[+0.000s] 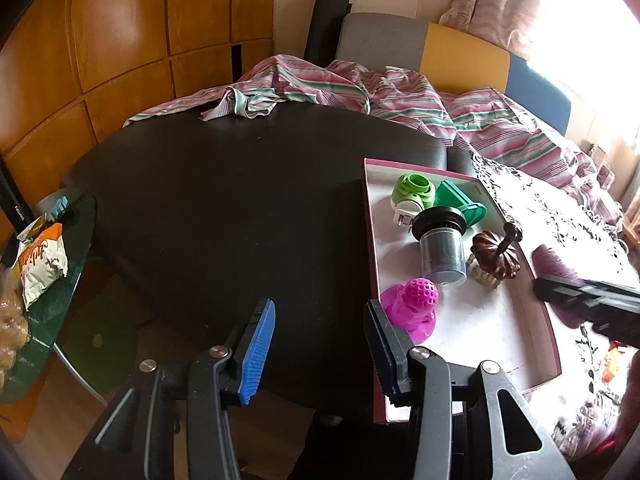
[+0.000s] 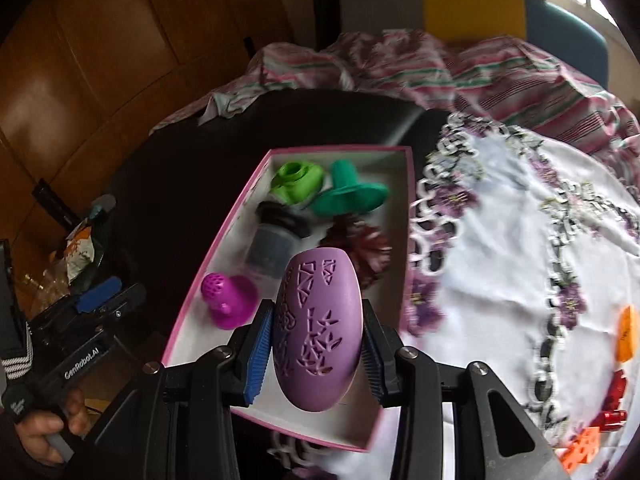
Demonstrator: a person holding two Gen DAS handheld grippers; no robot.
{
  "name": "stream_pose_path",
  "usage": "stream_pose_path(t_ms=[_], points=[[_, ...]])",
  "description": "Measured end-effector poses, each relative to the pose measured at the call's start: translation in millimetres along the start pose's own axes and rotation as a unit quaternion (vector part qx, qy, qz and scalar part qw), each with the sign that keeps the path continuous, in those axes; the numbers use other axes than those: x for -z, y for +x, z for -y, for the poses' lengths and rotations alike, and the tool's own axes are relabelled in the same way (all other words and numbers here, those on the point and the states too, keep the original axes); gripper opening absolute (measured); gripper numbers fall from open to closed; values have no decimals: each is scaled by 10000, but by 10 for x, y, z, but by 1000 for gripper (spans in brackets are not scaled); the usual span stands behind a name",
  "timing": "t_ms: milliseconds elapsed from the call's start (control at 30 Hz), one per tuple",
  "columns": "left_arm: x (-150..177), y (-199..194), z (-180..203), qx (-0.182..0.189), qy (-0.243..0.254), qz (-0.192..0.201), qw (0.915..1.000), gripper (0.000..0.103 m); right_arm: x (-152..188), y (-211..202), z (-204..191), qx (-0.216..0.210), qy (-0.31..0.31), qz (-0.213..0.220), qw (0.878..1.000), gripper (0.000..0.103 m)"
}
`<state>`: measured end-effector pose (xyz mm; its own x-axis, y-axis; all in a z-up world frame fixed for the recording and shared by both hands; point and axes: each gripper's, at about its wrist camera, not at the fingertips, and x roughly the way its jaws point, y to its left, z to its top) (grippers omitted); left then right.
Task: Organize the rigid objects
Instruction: 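Carry the purple oval into the tray beside the magenta dome and open the right gripper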
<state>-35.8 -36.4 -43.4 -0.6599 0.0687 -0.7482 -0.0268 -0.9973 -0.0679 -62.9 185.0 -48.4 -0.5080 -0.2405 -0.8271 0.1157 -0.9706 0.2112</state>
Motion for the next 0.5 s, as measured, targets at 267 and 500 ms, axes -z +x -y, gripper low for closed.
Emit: stream_pose_path(t_ms=[267,500], points=[[29,53,-60,-53,-59,-90,9999,47,-21,624,-204,58,134,-707,9974,40],[34,46,-59,-85,-36,-46,9999,47,-97,726,-257,154,96,-589,9981,34]])
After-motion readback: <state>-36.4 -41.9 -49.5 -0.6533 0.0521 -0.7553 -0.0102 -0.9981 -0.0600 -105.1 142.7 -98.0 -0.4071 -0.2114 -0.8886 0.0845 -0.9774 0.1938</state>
